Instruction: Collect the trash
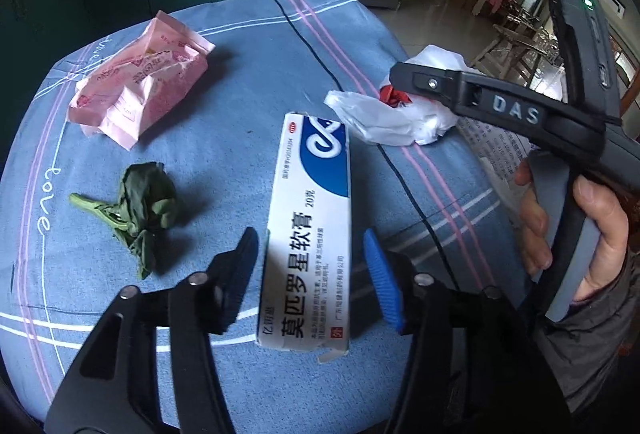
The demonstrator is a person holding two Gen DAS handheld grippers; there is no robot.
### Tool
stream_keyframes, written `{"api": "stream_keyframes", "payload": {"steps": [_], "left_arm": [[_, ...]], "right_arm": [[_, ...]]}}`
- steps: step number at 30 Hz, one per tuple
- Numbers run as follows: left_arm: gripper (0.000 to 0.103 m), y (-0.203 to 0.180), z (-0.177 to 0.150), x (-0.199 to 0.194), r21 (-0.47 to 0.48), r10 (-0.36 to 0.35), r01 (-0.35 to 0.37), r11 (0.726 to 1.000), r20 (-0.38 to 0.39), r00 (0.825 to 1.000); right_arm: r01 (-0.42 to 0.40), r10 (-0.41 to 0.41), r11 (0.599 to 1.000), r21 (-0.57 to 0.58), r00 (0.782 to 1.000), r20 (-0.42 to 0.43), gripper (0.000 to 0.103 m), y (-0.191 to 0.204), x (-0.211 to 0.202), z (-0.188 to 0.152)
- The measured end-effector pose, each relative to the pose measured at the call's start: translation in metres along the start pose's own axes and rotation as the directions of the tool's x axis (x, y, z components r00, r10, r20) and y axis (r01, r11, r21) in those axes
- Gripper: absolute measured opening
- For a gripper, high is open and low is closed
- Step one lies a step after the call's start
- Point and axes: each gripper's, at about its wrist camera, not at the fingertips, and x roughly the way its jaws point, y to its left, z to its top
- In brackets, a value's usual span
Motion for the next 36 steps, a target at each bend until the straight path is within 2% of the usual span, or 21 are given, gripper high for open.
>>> {"api": "stream_keyframes", "payload": {"steps": [7, 18, 21, 24, 36], "left_arm": [[0.062, 0.004, 0.002, 0.007, -0.041, -0.001, 0.001, 0.999, -0.017, 1.000], [0.069, -0.002, 0.003, 0.009, -0.042, 0.016, -0.017, 0.999, -0.004, 1.000], [0.075, -0.001, 0.002, 0.009, -0.050, 0.018, -0.018, 0.999, -0.004, 1.000], [0.076, 0.001, 0.002, 0.011, -0.055, 0.016, -0.016, 0.998, -0.005, 1.000], [0.078, -0.002, 0.002, 0.012, -0.043, 0.016, -0.016, 0.999, -0.002, 1.000]], "right_arm": [[-0.005, 0.005, 1.000, -0.031, 1.000, 0.002, 0.079, 0.008, 0.000, -0.003], [0.030, -0.030, 0.999, 0.017, 0.999, 0.015, 0.079, 0.002, 0.005, -0.001], [0.031, -0.031, 0.999, 0.031, 0.999, 0.013, 0.079, 0.000, 0.006, -0.001], [0.035, -0.036, 0.999, 0.041, 0.999, 0.013, 0.084, -0.001, 0.008, 0.001], [0.033, -0.033, 0.999, 0.041, 0.999, -0.012, 0.084, 0.007, 0.022, 0.005]]}}
